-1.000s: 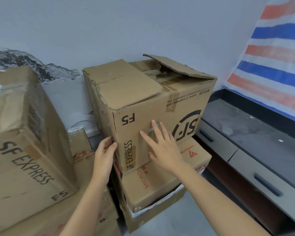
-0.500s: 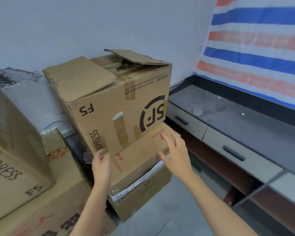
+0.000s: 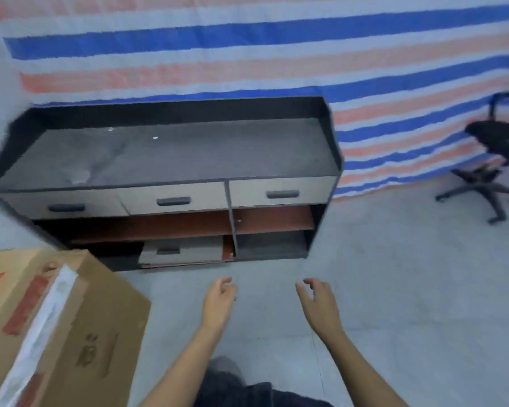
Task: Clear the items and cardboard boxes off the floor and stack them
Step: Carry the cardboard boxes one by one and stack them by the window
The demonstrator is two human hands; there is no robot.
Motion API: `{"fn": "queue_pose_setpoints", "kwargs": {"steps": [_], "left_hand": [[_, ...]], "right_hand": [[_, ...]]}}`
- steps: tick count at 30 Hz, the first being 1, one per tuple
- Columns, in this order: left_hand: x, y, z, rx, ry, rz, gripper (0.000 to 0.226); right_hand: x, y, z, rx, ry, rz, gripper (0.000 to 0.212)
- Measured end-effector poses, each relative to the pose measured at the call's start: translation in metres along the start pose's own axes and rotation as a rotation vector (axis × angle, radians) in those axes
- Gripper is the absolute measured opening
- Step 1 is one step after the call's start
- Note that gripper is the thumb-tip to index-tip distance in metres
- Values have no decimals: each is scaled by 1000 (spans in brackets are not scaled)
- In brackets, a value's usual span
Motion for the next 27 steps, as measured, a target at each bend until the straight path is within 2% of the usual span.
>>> {"fn": "queue_pose_setpoints", "kwargs": {"steps": [8,14,17,27], "left_hand": [[15,189,68,-304,167,-464,31],[66,321,76,-492,267,-822,30],[76,380,87,-529,292,-914,29],[130,596,161,-439,302,-1141,14]], "right_hand": [[64,-122,130,-202,427,418,46],[101,-171,197,-303,669,643,47],[99,-199,223,-309,733,697,46],[84,-339,303,-386,939,944,40]]}}
Point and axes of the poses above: each hand's wrist, its own x-axis away from the middle knuckle, its own y-axis out of the palm, z = x × y, the point moved 5 cm from there along -x, towards the middle knuckle
